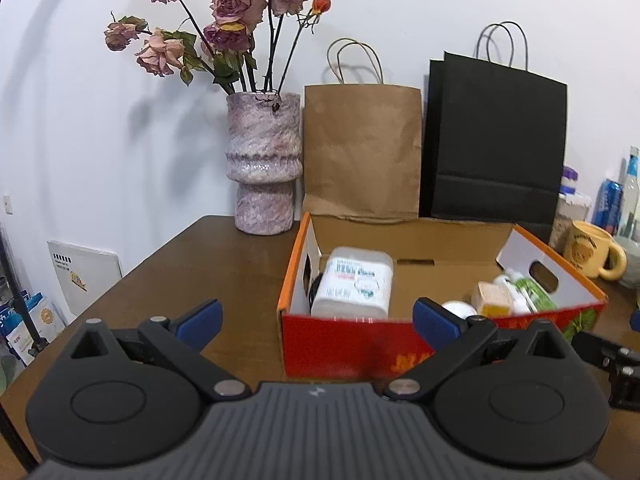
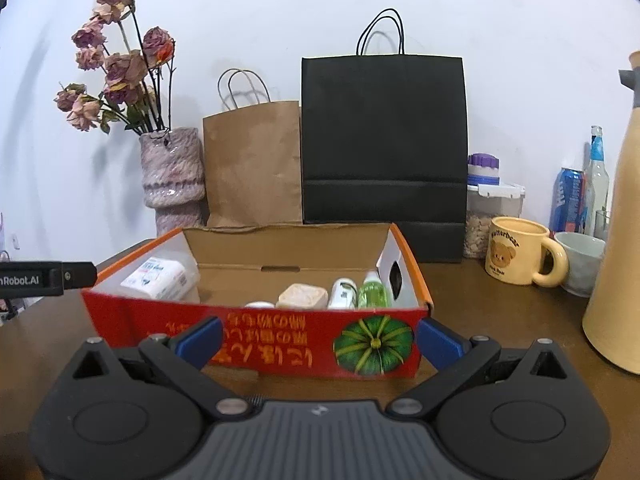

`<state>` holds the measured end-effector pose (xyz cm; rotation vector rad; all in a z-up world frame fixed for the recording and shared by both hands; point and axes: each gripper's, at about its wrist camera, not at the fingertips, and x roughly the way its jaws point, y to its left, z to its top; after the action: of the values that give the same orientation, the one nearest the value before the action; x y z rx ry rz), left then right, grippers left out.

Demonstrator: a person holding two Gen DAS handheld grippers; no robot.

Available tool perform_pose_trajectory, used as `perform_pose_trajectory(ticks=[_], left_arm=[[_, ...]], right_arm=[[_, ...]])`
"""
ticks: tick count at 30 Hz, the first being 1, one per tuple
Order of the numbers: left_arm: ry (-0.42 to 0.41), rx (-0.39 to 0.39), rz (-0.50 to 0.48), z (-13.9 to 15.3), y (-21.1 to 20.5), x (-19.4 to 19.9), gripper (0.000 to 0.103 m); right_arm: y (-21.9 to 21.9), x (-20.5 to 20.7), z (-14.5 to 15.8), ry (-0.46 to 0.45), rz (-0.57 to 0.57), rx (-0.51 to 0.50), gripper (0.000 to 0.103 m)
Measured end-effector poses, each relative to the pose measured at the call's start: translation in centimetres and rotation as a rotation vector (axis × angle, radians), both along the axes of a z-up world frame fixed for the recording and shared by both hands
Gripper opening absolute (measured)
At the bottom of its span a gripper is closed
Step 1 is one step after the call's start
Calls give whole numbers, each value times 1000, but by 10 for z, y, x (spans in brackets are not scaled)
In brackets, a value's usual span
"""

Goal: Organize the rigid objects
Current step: 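Withdraw both open tools from the box toward the remaining table items, then close the right tool on the coiled black braided cable with pink ties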

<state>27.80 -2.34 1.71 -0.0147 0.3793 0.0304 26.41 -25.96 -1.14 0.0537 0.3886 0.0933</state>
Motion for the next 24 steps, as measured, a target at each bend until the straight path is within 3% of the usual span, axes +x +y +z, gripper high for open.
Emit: perform_pose_trajectory(ticks=[15, 24], left_arm=[[82, 32, -4, -18, 24, -48, 103], [103, 23, 28, -19, 34, -51, 103]], right_arm=[[10, -43, -12, 86, 39, -16, 103], [30, -35, -22, 169, 83, -45, 103]])
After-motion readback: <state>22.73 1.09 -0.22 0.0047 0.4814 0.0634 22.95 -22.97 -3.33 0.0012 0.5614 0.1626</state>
